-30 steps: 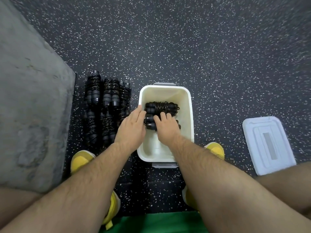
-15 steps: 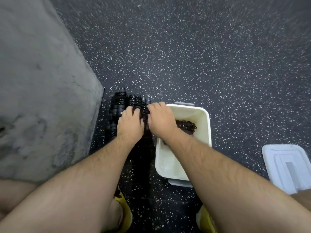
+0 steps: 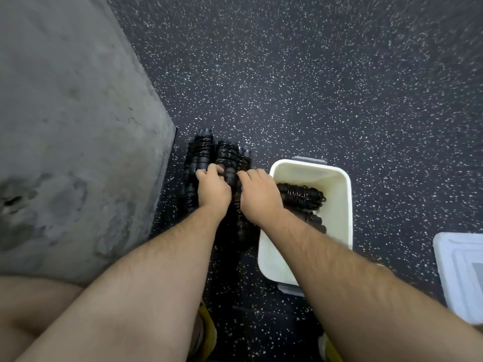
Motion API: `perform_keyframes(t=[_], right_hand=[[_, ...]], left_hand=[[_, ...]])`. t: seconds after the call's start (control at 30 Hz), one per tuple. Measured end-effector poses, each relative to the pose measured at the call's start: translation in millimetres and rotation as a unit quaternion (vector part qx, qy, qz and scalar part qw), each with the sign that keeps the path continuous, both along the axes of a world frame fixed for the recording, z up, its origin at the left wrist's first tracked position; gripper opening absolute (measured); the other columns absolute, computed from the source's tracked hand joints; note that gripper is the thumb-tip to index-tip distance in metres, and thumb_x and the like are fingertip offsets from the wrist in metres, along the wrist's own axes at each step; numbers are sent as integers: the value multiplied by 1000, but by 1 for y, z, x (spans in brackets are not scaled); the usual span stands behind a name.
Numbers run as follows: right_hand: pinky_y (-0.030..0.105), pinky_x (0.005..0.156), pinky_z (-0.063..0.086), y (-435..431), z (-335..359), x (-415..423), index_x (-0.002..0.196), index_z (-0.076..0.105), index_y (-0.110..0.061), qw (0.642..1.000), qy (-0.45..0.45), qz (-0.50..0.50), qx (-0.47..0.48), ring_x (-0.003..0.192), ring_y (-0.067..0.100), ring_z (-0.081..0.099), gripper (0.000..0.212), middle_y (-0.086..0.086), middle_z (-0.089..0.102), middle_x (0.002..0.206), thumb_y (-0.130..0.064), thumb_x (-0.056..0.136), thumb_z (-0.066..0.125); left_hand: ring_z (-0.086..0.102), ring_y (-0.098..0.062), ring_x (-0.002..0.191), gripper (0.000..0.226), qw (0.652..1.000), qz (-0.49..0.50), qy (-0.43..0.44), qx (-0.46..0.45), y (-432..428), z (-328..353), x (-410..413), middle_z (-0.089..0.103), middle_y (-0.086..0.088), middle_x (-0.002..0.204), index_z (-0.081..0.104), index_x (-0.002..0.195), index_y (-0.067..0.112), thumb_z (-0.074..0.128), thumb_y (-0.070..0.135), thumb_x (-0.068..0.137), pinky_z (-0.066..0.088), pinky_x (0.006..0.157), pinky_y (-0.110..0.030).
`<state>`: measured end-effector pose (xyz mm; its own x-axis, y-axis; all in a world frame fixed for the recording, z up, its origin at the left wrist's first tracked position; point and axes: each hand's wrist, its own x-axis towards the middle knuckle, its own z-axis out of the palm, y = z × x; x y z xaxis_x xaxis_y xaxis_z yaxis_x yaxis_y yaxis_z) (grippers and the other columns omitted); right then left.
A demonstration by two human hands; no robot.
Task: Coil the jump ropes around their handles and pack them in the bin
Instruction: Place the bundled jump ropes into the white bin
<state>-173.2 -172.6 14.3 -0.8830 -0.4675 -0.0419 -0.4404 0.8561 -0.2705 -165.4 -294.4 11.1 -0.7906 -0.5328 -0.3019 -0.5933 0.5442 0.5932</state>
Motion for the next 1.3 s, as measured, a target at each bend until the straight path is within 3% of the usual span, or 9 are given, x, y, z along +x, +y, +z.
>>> perform_keyframes(t=[0.2,0.3,0.4,0.5,0.63,0.73,0.93,1.2,1.3], right_hand=[[39,102,42,19,25,-4,146,44,-13,996,79,19,-19,123,33,47,70,13,45,146,-5,78,61],[46,118,28,29,43,-6,154,32,-19,993,111,29,20,142,37,32,84,14,30,159,-15,79,69],[49,122,19,45,59,-2,152,34,-17,991,106,39,72,141,35,33,82,11,43,149,-27,80,72],[48,111,34,75,66,9,142,47,-12,987,138,45,75,114,33,52,70,8,58,122,-24,77,71],[40,95,41,116,59,34,136,47,-18,993,47,-1,106,110,27,53,68,2,59,126,-44,79,73],[42,98,40,134,44,51,143,41,-17,990,-24,-6,142,114,29,51,78,5,56,131,-57,82,67],[43,99,39,133,7,74,142,44,-20,979,-85,54,175,112,28,51,74,4,55,128,-56,82,67],[41,93,45,123,-27,81,132,49,-20,979,-121,47,156,114,27,44,64,4,47,130,-49,80,72],[42,88,48,124,-32,84,138,42,-20,975,-124,54,174,113,28,44,75,4,44,132,-45,77,76]], left_hand=[[48,-11,85,23,992,-82,96,-23,-1,44,11,43,-3,122,58,114,13,50,0,96,31,77,-14],[50,-5,80,26,977,-155,142,-22,3,67,17,46,-2,115,54,106,12,48,-8,92,32,73,-13],[51,-3,82,30,963,-215,163,11,18,82,23,52,-1,110,51,101,15,49,-12,89,41,80,-10],[56,-16,99,27,948,-272,161,34,36,83,29,56,-1,111,50,105,19,54,-4,91,47,93,-32],[53,-14,121,43,922,-369,118,11,59,80,43,51,1,135,46,137,19,58,22,95,42,103,-28],[46,-18,134,52,911,-395,107,-48,65,67,49,47,-1,147,44,144,15,55,32,97,38,112,-35],[28,-13,147,60,876,-463,47,-125,63,40,58,34,3,159,43,150,16,55,38,96,19,120,-28],[15,-13,154,53,866,-481,58,-121,55,18,60,36,4,159,50,145,16,57,32,94,12,123,-29],[16,-12,153,51,868,-480,60,-114,55,18,59,38,5,158,52,143,16,56,31,94,16,125,-31]])
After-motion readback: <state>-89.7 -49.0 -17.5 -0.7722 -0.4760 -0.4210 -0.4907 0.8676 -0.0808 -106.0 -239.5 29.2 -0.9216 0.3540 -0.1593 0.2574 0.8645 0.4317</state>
